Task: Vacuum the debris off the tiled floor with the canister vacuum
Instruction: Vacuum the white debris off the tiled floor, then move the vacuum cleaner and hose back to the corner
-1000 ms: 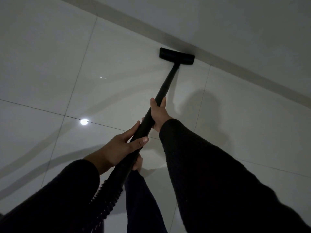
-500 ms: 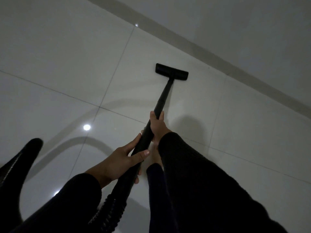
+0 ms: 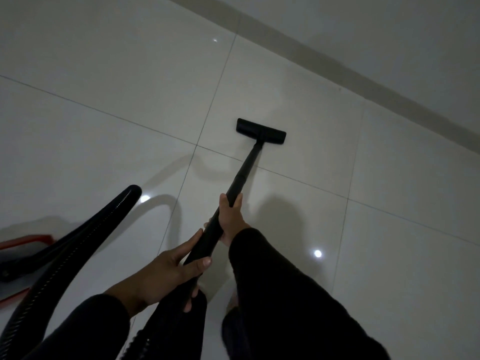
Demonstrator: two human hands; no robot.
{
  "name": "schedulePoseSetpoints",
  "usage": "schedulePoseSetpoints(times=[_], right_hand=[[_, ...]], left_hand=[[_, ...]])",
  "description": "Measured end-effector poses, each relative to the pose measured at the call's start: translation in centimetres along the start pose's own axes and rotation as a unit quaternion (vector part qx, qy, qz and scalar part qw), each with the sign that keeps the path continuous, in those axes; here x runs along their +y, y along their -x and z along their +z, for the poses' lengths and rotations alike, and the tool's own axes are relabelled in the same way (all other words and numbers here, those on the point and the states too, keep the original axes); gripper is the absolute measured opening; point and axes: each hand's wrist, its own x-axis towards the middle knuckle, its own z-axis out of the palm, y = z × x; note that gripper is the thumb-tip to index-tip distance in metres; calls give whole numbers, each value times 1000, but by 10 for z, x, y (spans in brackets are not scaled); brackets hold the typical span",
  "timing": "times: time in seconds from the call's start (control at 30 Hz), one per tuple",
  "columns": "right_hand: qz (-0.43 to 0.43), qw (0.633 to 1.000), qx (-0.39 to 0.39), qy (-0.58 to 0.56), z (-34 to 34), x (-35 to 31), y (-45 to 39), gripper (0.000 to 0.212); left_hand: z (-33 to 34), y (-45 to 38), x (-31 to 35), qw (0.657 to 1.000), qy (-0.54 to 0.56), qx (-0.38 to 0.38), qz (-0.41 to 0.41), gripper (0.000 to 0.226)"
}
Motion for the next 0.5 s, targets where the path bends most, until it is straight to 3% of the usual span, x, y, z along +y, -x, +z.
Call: schedulePoseSetpoints(times=[0.13, 0.27, 0.33, 0.43, 0.5], right_hand=[[4, 1000, -12, 7, 8, 31, 26, 71], [16, 999, -43, -5, 17, 65, 46, 73], [26, 997, -72, -1, 21, 85, 51, 76], [-16, 981, -98, 168, 28, 110, 50, 79], [-97, 908, -65, 402, 28, 121, 44, 76]], left_hand=[[1, 27, -26, 1000, -1, -13, -1, 109], [-5, 53, -56, 1000, 1, -11, -11, 80], [-11, 66, -72, 1000, -1, -14, -22, 82], [-35, 79, -97, 999, -8, 14, -30, 97], [-61, 90, -104, 998, -34, 32, -39, 111]])
